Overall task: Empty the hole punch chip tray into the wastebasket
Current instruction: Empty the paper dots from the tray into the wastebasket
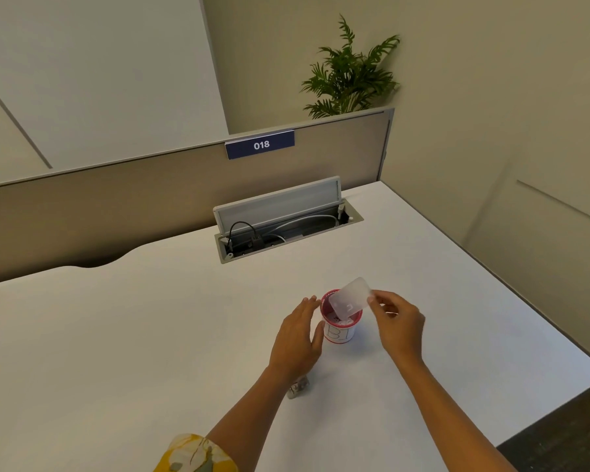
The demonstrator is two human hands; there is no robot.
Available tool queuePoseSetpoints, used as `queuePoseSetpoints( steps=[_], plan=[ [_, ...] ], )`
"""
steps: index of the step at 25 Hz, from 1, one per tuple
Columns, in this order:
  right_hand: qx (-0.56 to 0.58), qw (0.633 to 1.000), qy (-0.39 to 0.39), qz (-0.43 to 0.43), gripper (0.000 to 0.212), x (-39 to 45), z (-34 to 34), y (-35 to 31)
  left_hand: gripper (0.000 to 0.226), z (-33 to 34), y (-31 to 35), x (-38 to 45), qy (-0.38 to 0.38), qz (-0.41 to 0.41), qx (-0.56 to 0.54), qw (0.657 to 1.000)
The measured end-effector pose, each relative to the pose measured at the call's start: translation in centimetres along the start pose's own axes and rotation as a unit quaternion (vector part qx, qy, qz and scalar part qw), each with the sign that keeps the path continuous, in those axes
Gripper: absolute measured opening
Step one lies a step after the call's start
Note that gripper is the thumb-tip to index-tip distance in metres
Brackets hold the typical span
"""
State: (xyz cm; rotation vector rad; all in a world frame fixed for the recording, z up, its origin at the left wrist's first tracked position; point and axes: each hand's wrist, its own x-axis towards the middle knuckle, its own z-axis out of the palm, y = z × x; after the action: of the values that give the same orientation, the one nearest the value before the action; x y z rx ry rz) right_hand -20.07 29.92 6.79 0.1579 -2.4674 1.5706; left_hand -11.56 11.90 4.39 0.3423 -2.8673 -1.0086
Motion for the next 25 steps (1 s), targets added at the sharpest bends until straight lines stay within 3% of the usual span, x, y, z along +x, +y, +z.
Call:
queuePoseSetpoints(
  steps=[4, 6, 8, 10, 12, 16, 21, 25],
  plan=[
    [0.122, 0.981, -0.049, 0.143, 0.027, 1.1, -0.3, -1.8, 0.039, -1.8, 1.1, 0.8, 0.072, -0.075, -0.198, 0.975],
    [0.147, 0.963, -0.122, 0.189, 0.027, 1.4, 0.3, -2.2, 0.040, -3.4, 1.5, 1.6, 0.018, -0.132, -0.367, 0.920],
    [0.131, 0.953, -0.198, 0.188, 0.022, 1.1, 1.5, -2.7, 0.047, -5.1, 1.1, 1.9, -0.061, -0.162, -0.445, 0.879],
    [0.097, 0.952, -0.243, 0.160, 0.014, 0.4, 3.0, -3.6, 0.037, -6.4, 0.5, 1.5, -0.113, -0.158, -0.419, 0.887],
    [0.089, 0.952, -0.263, 0.133, 0.012, -0.7, 4.5, -4.6, 0.030, -7.0, -0.5, 0.9, -0.117, -0.148, -0.387, 0.903],
    [0.085, 0.943, -0.289, 0.139, 0.018, -3.2, 7.7, -4.7, 0.024, -7.5, -3.3, -0.6, -0.033, -0.194, -0.408, 0.891],
    [-0.166, 0.898, -0.392, 0.113, 0.044, -6.7, 11.3, -1.7, 0.021, -7.3, -6.5, -3.4, 0.058, -0.264, -0.418, 0.867],
    [-0.212, 0.880, -0.409, 0.111, 0.027, -7.4, 12.3, -1.1, 0.020, -7.2, -8.3, -5.0, 0.093, -0.300, -0.443, 0.840]
  ],
)
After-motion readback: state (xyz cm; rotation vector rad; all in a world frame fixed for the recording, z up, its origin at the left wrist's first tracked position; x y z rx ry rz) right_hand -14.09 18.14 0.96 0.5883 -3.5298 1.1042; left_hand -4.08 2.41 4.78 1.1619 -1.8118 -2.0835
